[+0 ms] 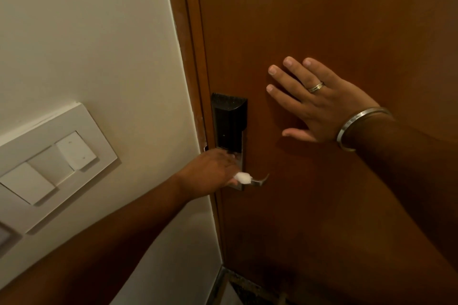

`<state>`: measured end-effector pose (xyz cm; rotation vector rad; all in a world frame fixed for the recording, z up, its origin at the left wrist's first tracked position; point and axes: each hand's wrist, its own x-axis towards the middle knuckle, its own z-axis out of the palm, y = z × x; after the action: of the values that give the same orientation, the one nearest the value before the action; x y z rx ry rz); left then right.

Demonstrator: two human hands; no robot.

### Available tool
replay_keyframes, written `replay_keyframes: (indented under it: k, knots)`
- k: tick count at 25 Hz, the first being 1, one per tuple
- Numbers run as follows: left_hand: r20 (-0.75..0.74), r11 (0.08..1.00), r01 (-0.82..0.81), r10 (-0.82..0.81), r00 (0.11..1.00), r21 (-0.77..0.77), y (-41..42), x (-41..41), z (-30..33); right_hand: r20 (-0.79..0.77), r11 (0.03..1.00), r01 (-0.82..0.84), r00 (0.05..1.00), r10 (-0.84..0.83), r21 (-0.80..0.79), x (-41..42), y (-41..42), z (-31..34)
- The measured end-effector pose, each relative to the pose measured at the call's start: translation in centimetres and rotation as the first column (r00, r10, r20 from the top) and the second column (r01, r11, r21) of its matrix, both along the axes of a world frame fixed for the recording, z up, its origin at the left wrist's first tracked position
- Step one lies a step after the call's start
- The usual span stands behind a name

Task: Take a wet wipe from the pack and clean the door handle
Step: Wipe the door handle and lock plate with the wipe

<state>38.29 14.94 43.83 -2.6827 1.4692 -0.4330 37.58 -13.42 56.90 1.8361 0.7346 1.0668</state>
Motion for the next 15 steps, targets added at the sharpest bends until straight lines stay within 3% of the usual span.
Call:
replay_keyframes:
  k: [6, 12, 15]
  knots:
    - [0.045, 0.992, -0.065, 0.061, 0.997, 0.105, 0.0, -0.1, 0.5, -0.013, 1.0, 0.0, 1.0, 0.0, 0.01, 0.1, -0.1, 0.1]
    - [-0.162, 0.994, -0.042, 0.026, 0.986, -0.097, -4.2, -3.1, -2.1, -0.016, 1.0, -0.002, 1.0, 0.002, 0.011, 0.0, 0.0, 0.2]
    - [-0.141, 0.992, -0.068, 0.053, 0.989, -0.109, -3.5, -2.8, -2.4, -0.024, 1.0, -0.001, 1.0, 0.001, 0.01, 0.0, 0.1, 0.4]
